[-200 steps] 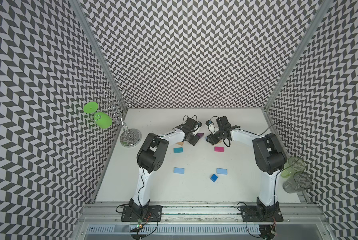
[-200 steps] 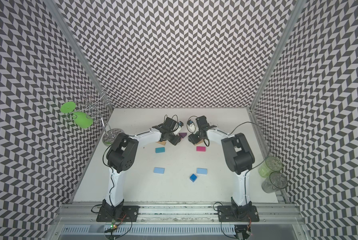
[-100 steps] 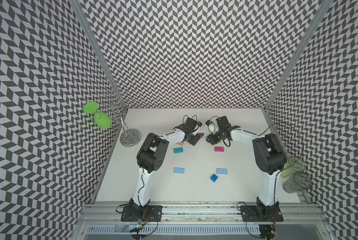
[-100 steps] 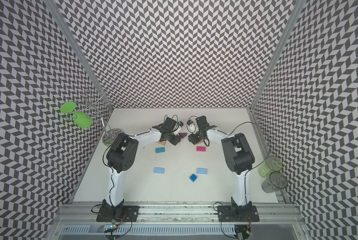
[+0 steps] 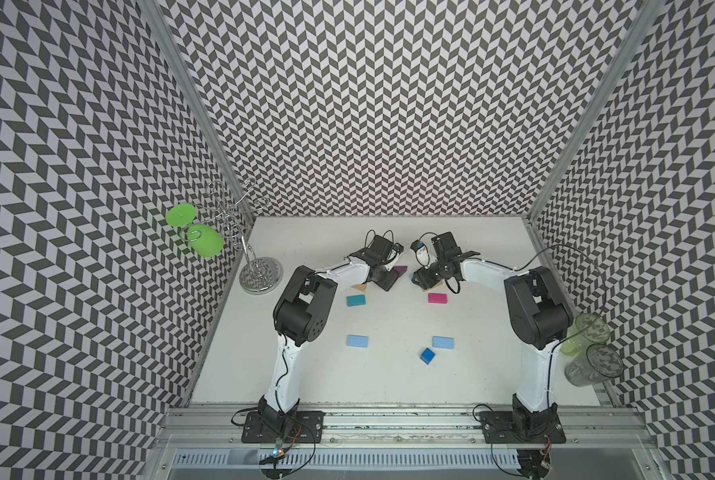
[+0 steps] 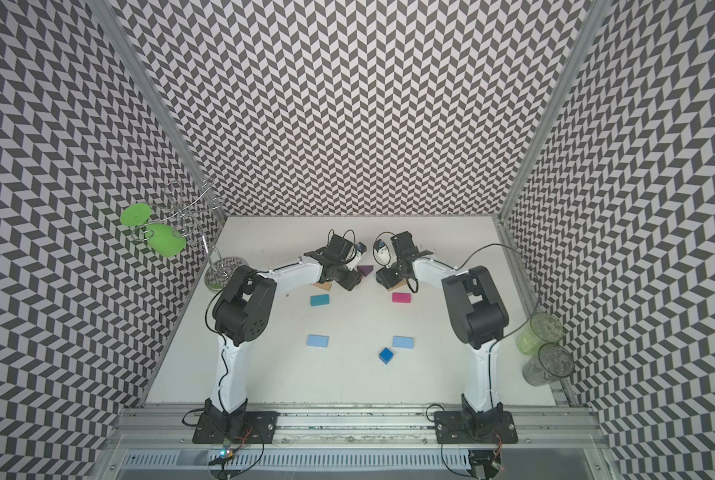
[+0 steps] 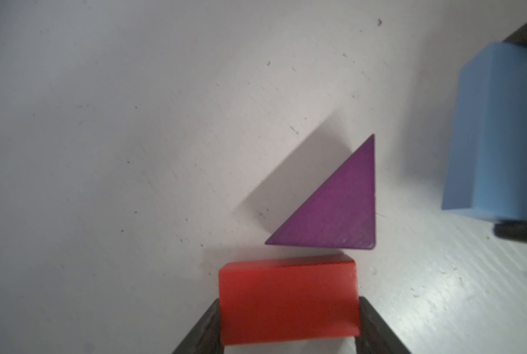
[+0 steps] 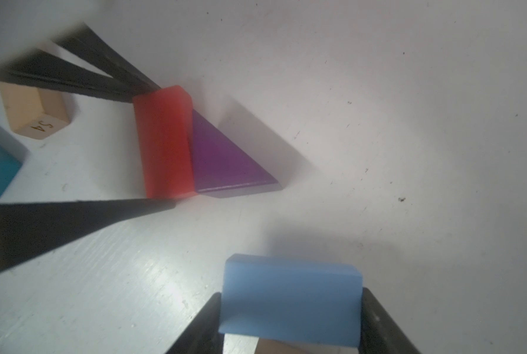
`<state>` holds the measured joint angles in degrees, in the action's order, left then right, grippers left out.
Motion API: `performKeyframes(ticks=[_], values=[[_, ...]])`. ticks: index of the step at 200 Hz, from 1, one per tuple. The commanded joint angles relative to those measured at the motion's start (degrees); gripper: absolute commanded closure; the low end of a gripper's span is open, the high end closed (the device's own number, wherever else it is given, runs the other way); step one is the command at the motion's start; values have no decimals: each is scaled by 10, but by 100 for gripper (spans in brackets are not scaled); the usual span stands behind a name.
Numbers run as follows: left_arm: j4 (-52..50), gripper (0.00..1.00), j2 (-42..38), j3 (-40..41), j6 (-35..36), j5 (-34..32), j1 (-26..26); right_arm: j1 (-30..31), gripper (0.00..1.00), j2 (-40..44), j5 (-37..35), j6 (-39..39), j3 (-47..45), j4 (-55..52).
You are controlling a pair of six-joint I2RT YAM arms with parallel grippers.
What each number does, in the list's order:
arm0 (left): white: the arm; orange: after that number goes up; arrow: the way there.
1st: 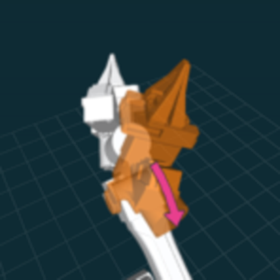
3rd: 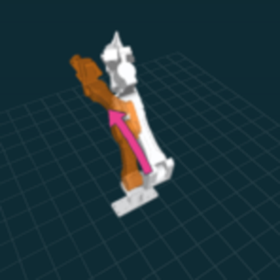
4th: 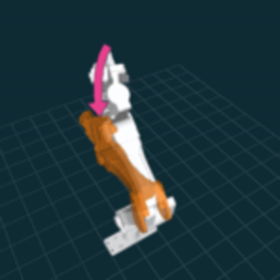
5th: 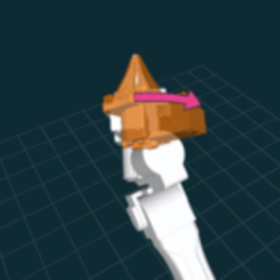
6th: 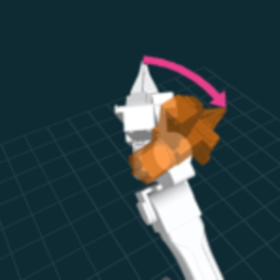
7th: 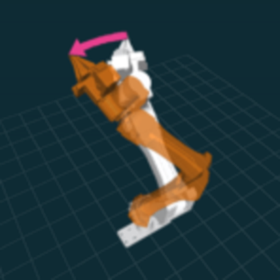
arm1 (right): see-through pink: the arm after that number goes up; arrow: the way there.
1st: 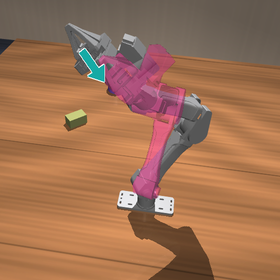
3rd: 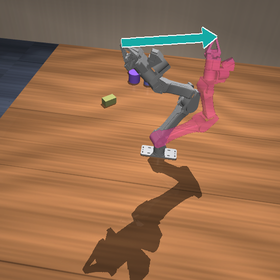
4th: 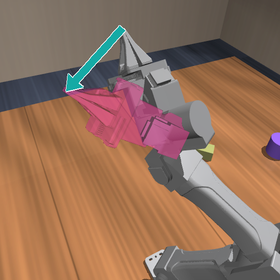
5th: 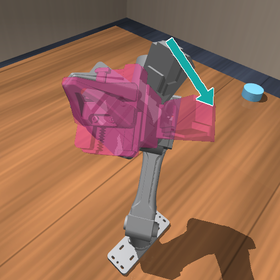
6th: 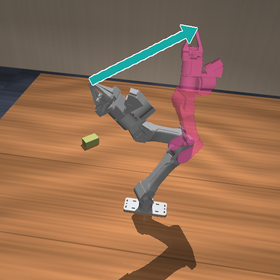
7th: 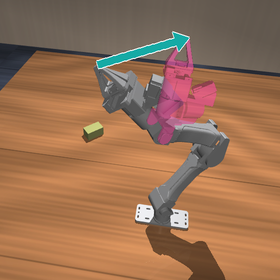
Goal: Assemble a heart with building blocks
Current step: Pick up the building block from the center of the board.
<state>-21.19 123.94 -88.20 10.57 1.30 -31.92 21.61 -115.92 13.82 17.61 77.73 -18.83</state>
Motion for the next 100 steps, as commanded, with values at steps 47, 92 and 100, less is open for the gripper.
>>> performKeyframes(ticks=[47, 92, 100], values=[[-12, 39, 31, -11, -5, -13, -4, 3, 67, -9, 6, 0, 6, 11], [-16, 34, 32, -11, -4, -12, -4, 3, 66, -13, 8, 0, 8, 9], [-17, 29, 33, -12, -3, -12, -4, 4, 65, -13, 8, 0, 9, 8]])
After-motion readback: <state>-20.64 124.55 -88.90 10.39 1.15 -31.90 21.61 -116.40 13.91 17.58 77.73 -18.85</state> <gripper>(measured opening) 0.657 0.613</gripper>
